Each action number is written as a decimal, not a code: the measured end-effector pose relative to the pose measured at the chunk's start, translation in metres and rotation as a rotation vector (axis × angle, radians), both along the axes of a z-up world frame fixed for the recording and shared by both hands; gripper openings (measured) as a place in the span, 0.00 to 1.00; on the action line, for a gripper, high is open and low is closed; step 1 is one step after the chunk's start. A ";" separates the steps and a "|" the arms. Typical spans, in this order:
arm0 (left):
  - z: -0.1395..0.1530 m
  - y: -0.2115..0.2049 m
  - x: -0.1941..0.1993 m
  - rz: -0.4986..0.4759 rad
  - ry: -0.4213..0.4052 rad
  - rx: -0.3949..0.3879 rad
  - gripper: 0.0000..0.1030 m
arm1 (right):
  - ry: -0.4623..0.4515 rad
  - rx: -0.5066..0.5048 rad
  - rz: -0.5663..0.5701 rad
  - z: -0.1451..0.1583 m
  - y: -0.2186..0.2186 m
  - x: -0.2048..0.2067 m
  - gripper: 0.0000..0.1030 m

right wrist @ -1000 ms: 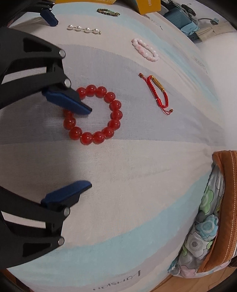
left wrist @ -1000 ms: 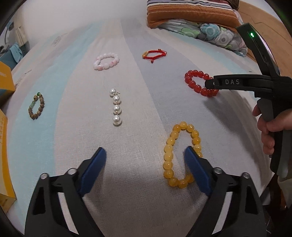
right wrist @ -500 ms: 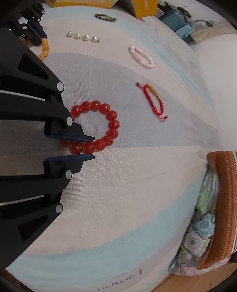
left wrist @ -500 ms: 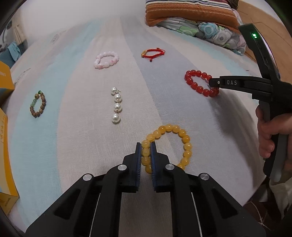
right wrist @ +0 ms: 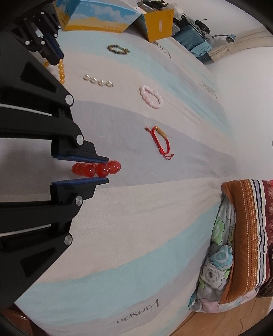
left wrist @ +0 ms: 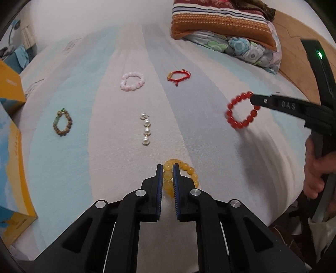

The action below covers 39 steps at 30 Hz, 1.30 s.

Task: Organize jewelry
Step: 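Grasp the yellow bead bracelet with the left tool while the right tool grasps the red bead bracelet, then carry both held bracelets over the open white box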

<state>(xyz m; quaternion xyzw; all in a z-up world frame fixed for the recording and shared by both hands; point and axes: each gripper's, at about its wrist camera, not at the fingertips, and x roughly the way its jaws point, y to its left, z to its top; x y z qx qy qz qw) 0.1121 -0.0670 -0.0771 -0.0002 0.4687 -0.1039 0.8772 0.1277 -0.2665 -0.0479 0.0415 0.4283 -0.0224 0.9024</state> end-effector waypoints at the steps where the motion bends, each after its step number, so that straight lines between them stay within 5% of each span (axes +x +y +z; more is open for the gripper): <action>1: 0.004 0.002 -0.002 0.004 -0.001 -0.010 0.09 | 0.004 0.002 -0.003 0.001 0.001 -0.005 0.13; 24: 0.074 0.071 -0.034 0.103 -0.027 -0.033 0.09 | 0.007 0.004 -0.013 0.054 0.046 -0.094 0.13; 39: 0.113 0.136 -0.054 0.187 -0.041 -0.025 0.09 | 0.002 0.001 0.024 0.071 0.087 -0.100 0.13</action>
